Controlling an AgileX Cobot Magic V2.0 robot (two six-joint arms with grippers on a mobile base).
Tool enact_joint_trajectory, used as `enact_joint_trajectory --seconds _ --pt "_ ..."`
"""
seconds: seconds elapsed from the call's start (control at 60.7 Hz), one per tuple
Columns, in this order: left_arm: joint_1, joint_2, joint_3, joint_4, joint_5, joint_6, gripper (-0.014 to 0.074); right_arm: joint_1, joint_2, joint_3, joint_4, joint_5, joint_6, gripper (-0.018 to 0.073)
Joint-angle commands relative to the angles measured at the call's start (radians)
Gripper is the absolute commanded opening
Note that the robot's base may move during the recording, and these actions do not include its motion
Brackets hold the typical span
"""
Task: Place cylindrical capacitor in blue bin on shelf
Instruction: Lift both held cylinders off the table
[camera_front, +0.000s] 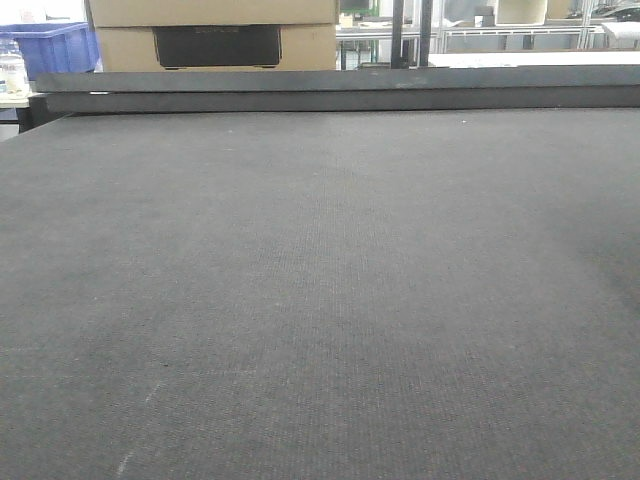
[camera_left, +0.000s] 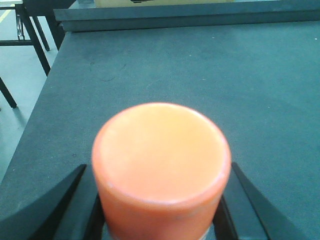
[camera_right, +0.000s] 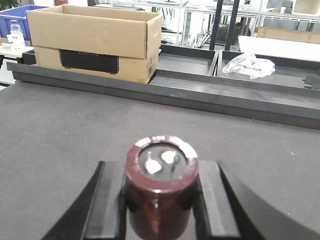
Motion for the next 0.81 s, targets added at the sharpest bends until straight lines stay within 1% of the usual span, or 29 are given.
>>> enact_joint_trajectory --seconds 0.0,0.791 --pt "0.002 -0.005 -0.005 -0.008 -0.020 0.002 -0.0111 0.001 -0.005 -0.009 -0.001 -0.035 -0.006 -0.0016" --pt "0.002 -0.005 -0.005 -0.008 -0.024 0.002 -0.0111 0.001 -0.005 -0.009 -0.001 -0.035 -0.006 -0.0016"
